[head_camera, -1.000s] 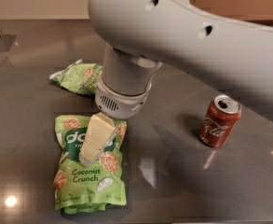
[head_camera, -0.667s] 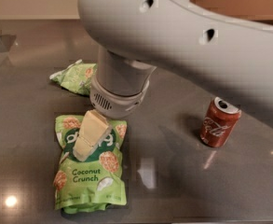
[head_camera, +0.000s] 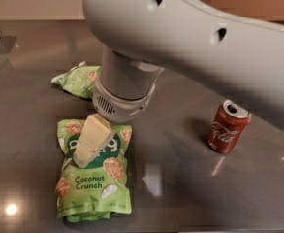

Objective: Move green rice chip bag near green jalapeno chip bag

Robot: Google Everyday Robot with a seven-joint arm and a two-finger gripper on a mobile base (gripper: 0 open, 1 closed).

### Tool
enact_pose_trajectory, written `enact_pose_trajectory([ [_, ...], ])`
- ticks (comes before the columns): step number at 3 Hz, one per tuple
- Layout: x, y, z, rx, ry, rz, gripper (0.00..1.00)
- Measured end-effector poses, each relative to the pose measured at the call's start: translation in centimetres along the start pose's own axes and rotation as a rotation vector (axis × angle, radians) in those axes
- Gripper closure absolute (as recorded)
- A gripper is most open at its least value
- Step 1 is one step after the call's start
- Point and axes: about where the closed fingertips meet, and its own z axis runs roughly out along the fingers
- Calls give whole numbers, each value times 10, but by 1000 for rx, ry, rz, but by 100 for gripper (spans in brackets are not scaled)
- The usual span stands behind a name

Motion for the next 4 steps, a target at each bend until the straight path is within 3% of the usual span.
enact_pose_trajectory([
  [2,1,7,8,-53,59,138,0],
  [4,0,15,25,7,168,358,0],
])
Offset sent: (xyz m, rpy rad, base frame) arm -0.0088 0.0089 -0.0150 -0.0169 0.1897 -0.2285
